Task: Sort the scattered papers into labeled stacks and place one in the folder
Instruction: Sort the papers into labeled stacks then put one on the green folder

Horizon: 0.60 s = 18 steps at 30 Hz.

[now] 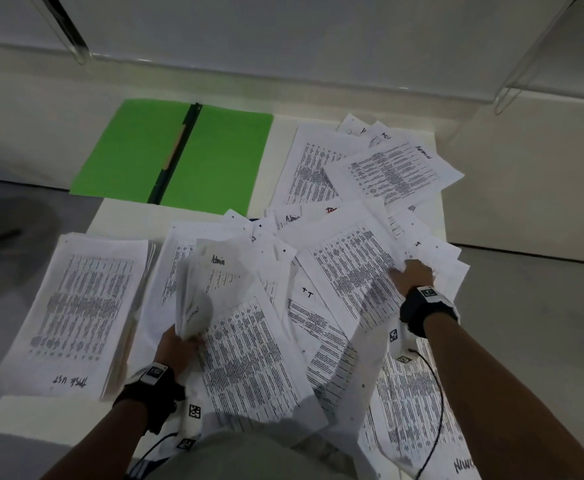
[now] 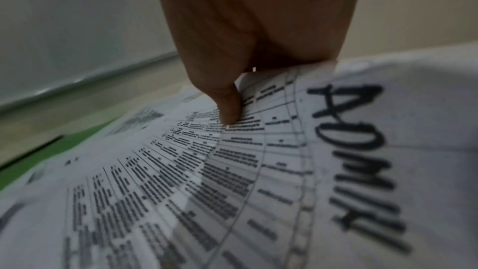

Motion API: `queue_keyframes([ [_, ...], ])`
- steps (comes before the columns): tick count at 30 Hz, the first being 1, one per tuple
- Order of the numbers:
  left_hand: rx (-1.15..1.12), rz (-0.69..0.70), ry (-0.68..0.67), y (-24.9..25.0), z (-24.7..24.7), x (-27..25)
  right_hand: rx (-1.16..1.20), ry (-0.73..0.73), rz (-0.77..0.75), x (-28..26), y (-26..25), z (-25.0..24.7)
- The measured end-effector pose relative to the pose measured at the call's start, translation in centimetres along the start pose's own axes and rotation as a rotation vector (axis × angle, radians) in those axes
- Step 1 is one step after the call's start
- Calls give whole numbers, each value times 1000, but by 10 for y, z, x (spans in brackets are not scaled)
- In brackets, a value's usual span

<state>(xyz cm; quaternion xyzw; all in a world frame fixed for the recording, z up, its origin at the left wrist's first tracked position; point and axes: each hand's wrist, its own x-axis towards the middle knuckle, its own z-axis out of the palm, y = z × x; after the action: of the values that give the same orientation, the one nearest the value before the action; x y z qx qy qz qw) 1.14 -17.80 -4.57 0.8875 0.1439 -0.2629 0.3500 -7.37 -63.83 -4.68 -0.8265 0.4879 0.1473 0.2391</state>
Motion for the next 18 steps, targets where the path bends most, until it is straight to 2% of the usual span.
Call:
queue_keyframes([
  [5, 35, -5, -20, -3, -1, 7, 168, -52, -7, -3, -15, 8],
  [8, 42, -11, -22, -2, -2, 7, 154, -115, -62, -16, -28, 7],
  [10, 44, -7, -28, -2, -2, 8, 212, -103, -125, -24, -35, 2],
  [14, 63, 0, -26, -2, -2, 6, 392, -33, -224, -41, -43, -14],
  [18, 76, 23, -20, -3, -1, 4, 591, 157, -315, -59, -46, -52],
])
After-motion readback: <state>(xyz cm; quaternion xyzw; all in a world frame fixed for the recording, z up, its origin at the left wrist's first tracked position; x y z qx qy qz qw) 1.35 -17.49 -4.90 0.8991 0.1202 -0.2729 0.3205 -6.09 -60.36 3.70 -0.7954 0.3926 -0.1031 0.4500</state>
